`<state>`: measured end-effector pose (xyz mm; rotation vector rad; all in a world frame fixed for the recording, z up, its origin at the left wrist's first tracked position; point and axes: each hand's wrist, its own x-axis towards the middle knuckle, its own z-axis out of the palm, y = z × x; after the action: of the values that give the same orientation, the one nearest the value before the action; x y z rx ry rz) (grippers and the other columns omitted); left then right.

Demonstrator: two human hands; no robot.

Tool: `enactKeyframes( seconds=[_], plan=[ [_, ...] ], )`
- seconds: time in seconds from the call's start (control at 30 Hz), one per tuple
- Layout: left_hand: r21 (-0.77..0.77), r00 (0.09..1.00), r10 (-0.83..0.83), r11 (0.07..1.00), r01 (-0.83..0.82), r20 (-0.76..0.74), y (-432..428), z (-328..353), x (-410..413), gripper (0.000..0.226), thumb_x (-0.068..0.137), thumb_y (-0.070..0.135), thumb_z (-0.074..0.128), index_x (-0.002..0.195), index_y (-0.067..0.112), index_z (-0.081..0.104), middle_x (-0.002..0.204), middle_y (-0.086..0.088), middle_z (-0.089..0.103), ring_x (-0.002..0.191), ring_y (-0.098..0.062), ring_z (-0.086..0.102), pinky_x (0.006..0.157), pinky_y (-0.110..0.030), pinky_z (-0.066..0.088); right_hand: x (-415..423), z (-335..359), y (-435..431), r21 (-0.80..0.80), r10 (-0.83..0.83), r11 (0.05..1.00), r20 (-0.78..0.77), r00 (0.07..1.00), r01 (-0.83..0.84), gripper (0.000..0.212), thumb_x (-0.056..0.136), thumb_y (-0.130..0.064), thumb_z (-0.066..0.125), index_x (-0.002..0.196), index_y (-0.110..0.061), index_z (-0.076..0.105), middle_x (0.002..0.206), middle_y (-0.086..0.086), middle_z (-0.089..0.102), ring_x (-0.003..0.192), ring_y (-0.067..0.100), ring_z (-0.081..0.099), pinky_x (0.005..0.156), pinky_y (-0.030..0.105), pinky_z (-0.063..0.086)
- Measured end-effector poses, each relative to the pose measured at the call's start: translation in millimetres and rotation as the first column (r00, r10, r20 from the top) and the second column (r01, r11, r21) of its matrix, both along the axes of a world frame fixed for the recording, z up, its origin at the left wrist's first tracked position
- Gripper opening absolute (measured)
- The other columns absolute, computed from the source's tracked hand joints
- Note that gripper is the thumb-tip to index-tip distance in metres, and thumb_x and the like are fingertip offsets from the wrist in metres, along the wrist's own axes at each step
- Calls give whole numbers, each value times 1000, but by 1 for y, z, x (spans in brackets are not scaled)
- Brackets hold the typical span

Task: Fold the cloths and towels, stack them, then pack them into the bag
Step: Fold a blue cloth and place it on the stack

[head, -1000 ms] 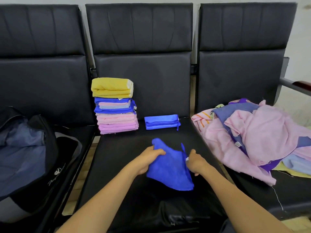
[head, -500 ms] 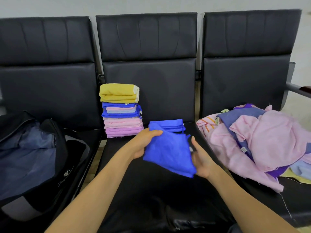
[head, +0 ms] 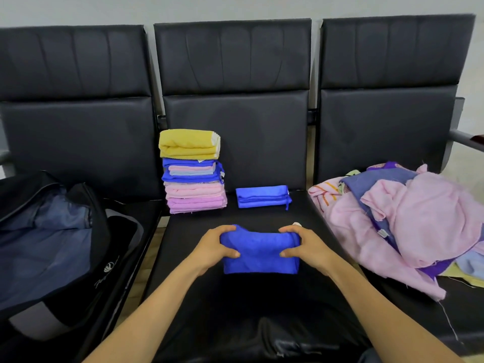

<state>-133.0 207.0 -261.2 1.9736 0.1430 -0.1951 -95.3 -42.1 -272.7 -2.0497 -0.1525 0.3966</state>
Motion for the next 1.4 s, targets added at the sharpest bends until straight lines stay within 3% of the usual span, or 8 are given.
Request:
enactKeyframes(
  seconds=[0.4,0.5,0.7,0.83,0.97,1.2,1.27,1.4],
  plan=[
    [316,970,-71,949,-6,232,0,6,4,26,78,8,71,101,20,67,102,5,59,95,-13,59,66,-8,39,-4,12,2,-259,-6,962,309,951,90,21,80,-21,74,91,-20,56,104,-1,56,98,15,55,81,22,44],
    [321,960,-106,947,18,259,8,9,11,19,77,14,74,87,27,64,111,3,46,103,-10,50,79,-16,38,-1,14,-2,-205,-36,970,416,909,132,22,78,-23,76,86,-26,55,108,-2,48,101,13,47,85,25,40],
    [-96,975,-104,988,125,198,11,23,35,16,87,20,67,100,19,58,102,3,67,96,-9,63,82,-29,51,15,18,-10,364,-176,924,125,976,120,24,88,-18,67,106,-8,54,105,8,65,95,19,64,78,33,54],
    [-392,999,-14,919,30,44,-5,20,64,25,93,14,59,104,22,38,116,-11,58,94,-24,68,66,-38,60,49,26,-6,360,-313,875,-90,945,324,37,93,-24,59,125,-15,41,119,4,55,96,22,65,68,38,59],
    [-380,999,5,925,-17,-32,-13,6,98,22,95,-1,48,93,20,47,124,-9,49,107,-26,59,67,-37,58,81,19,-10,350,-236,887,-215,948,300,58,86,1,64,125,-29,34,111,6,55,94,27,66,64,36,59],
    [-215,988,128,971,-108,83,-10,5,178,33,89,-7,51,92,21,69,128,-8,57,116,-23,54,104,-37,45,164,17,11,278,-341,912,98,935,303,24,93,1,53,84,-21,57,106,8,57,88,21,59,67,34,52],
    [-187,974,186,969,-161,126,-10,5,200,39,86,-9,48,106,17,68,123,-7,58,109,-20,56,100,-34,47,187,14,18,200,-354,928,198,914,316,20,94,-4,53,90,-22,59,105,5,58,85,21,57,73,38,53],
    [-81,980,190,979,-186,50,-14,-14,221,46,85,-11,41,117,12,65,109,-9,56,99,-21,53,87,-28,44,217,-6,24,-36,-321,937,310,895,348,22,96,-3,46,106,-16,61,108,6,55,70,14,51,47,9,38]
  ],
)
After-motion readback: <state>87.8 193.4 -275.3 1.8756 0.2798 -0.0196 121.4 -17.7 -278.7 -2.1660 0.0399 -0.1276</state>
